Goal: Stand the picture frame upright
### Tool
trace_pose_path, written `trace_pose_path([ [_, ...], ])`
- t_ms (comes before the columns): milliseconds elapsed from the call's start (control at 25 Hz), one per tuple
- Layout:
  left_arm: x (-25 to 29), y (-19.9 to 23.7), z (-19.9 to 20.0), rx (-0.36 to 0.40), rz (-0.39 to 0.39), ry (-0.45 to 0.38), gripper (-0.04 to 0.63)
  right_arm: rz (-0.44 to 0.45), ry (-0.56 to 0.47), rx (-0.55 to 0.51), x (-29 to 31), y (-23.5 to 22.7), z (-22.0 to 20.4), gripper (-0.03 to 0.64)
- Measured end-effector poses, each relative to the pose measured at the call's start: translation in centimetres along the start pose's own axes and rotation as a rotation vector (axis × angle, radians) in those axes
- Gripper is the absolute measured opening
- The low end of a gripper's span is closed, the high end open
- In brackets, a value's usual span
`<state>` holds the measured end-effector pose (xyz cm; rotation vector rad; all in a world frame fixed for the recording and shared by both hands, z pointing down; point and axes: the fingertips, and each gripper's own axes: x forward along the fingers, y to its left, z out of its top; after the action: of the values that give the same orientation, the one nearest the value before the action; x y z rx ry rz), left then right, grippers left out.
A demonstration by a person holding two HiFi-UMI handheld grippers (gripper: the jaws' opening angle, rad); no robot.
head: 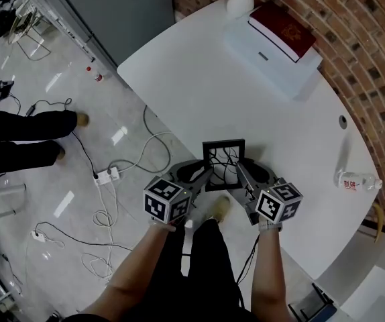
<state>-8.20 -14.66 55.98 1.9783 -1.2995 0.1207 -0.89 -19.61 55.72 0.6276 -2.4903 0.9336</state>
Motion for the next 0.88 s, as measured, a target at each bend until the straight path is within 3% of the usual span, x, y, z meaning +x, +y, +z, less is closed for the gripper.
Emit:
trace_pose_path([
  [400, 2.9, -3.9, 2.1, 0.136, -0.064, 0.035, 0.094, -0.089, -0.115, 0.03, -4.9, -2.1, 0.9, 0.089],
  [880, 8.5, -12.2, 1.7, 0.262, -0.192, 0.093, 0.091, -0.227, -0.241, 0.098, -13.8, -6.9, 0.1, 0.089],
])
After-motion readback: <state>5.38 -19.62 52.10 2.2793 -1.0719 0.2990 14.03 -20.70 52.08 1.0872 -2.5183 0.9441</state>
